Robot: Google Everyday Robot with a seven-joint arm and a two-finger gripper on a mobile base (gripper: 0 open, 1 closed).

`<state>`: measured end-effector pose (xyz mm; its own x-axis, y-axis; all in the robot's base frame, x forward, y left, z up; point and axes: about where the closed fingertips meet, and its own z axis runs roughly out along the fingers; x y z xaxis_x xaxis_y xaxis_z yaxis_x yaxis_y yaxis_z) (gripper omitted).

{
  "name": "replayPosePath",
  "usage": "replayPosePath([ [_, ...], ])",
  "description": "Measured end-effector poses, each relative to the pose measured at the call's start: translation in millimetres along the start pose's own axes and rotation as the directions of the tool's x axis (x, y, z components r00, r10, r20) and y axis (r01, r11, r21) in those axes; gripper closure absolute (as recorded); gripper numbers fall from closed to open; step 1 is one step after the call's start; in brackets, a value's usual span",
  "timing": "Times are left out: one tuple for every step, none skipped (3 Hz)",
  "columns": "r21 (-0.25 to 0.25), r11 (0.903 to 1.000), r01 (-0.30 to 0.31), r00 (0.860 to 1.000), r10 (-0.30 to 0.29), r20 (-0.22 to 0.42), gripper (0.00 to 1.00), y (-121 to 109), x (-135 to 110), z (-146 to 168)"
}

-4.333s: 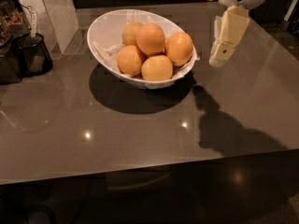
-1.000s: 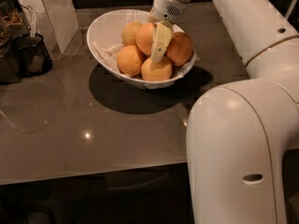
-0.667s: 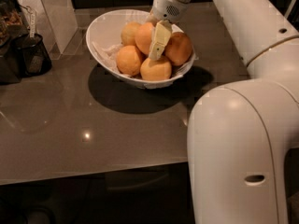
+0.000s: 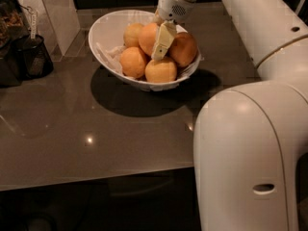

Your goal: Pick orange from white bowl

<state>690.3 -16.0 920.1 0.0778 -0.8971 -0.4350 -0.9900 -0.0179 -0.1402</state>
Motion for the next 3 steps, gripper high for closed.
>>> replayPosePath([
  [0.000, 1.0000, 0.000, 1.000, 0.000, 0.000, 1.00, 0.0, 0.0, 0.0],
  [0.000, 1.0000, 0.000, 1.000, 0.000, 0.000, 1.00, -0.1, -0.1, -0.5],
  [0.000, 1.0000, 0.000, 1.000, 0.000, 0.000, 1.00, -0.4, -0.5, -6.2],
])
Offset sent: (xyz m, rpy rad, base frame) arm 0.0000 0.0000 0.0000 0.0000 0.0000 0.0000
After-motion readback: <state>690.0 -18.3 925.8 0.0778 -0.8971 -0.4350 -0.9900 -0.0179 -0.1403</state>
